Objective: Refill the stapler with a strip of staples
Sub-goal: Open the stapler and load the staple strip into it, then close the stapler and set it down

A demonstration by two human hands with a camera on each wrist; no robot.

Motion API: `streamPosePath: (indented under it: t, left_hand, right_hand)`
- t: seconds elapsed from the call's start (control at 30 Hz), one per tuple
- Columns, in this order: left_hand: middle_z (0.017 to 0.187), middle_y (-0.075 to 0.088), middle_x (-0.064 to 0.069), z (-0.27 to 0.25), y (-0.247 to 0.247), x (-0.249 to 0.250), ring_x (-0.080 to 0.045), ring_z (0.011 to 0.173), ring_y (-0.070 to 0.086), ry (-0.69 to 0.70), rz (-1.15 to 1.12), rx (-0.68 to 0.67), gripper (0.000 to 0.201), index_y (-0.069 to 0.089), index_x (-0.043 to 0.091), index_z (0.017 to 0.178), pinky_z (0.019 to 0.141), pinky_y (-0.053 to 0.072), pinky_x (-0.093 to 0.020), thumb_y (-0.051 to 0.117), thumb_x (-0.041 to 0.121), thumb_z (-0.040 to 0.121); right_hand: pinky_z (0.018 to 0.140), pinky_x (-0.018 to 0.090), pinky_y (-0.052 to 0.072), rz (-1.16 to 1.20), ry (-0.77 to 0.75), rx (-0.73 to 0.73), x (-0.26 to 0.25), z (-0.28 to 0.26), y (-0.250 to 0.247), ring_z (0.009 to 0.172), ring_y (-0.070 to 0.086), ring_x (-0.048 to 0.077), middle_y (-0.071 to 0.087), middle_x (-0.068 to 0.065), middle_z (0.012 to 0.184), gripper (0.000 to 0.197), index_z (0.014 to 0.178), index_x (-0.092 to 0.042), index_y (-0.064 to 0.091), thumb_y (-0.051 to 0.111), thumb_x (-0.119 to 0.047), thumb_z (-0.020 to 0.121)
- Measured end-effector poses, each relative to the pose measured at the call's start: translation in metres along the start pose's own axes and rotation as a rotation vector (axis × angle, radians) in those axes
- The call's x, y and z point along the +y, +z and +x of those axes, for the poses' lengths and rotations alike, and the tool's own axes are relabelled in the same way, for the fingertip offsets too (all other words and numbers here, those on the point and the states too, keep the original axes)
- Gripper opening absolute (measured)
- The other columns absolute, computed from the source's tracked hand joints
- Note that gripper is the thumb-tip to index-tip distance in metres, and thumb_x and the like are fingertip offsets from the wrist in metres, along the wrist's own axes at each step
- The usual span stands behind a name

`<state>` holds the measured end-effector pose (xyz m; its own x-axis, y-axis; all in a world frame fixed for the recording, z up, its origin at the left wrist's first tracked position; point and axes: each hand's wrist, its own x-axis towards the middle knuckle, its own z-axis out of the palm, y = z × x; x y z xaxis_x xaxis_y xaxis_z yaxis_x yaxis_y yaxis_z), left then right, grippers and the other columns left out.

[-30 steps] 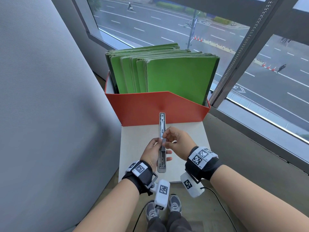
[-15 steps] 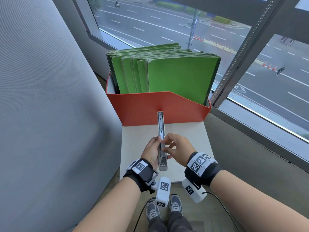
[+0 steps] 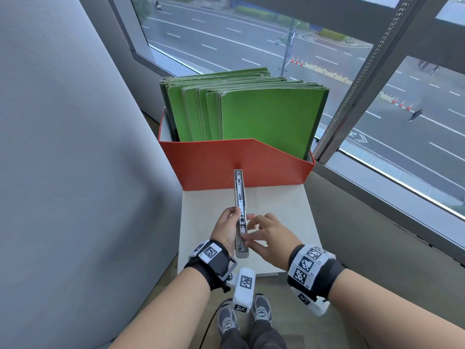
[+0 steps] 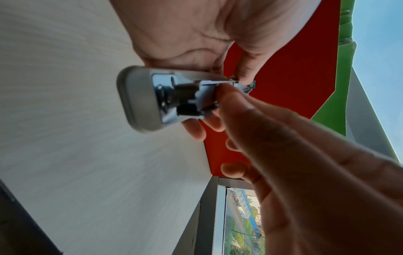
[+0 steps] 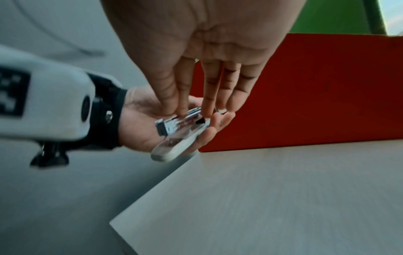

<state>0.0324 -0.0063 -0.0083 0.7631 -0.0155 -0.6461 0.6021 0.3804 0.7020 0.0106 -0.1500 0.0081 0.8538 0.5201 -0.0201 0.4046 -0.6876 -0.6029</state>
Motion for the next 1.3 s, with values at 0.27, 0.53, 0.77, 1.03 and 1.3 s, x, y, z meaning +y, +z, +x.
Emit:
streamPosePath:
  t: [0.27,0.53,0.77,1.03,1.3]
  left_hand:
    - [0.069,0.066,-0.007,-0.015,0.006,-0.002,-0.020,0.048,0.055,-0.051,0.051,-0.138,0.031,0.051,0.011,0.116,0.047,0.055,-0.032,0.039,0.034,0.099]
    - [0.061,0.053,-0.007,-0.017,0.007,-0.007,-0.015,0.036,0.041,-0.133,0.048,-0.122,0.020,0.046,0.019,0.098,0.038,0.037,-0.019,0.036,0.037,0.098]
    - [0.062,0.049,-0.003,-0.007,0.006,-0.010,-0.013,0.035,0.039,-0.303,-0.072,-0.068,0.033,0.047,0.019,0.087,0.040,0.034,-0.016,0.039,0.050,0.094]
    - [0.070,0.054,-0.004,0.005,0.012,0.010,-0.019,0.055,0.051,-0.240,-0.094,-0.013,0.058,0.058,0.016,0.089,0.052,0.050,-0.029,0.042,0.071,0.082]
    - [0.089,0.062,-0.010,0.009,0.022,0.020,-0.024,0.068,0.060,-0.229,-0.082,-0.115,0.047,0.063,0.017,0.103,0.047,0.049,-0.027,0.053,0.058,0.083]
  right_hand:
    - [0.080,0.032,0.056,0.359,0.484,0.079,0.018,0.064,-0.052,0.087,0.066,0.014,0.068,-0.004,0.102,0.032,0.118,-0.015,0.061,0.051,-0.033,0.094]
    - [0.061,0.023,0.060,0.729,0.694,0.067,0.031,0.114,-0.059,0.065,0.064,0.017,0.065,0.010,0.081,0.031,0.109,0.006,0.064,0.053,-0.020,0.095]
    - [0.080,0.032,0.060,0.492,0.484,0.069,0.016,0.111,-0.071,0.088,0.071,0.028,0.073,0.012,0.099,0.022,0.106,-0.009,0.070,0.058,-0.022,0.092]
    - [0.085,0.022,0.056,0.546,0.238,0.023,-0.018,0.061,-0.071,0.088,0.071,0.007,0.076,-0.003,0.095,0.017,0.097,-0.019,0.073,0.072,-0.019,0.080]
    - [0.078,0.004,0.045,0.349,0.021,0.052,-0.008,0.025,-0.042,0.089,0.060,0.013,0.063,0.003,0.099,0.020,0.086,-0.012,0.074,0.078,-0.005,0.067]
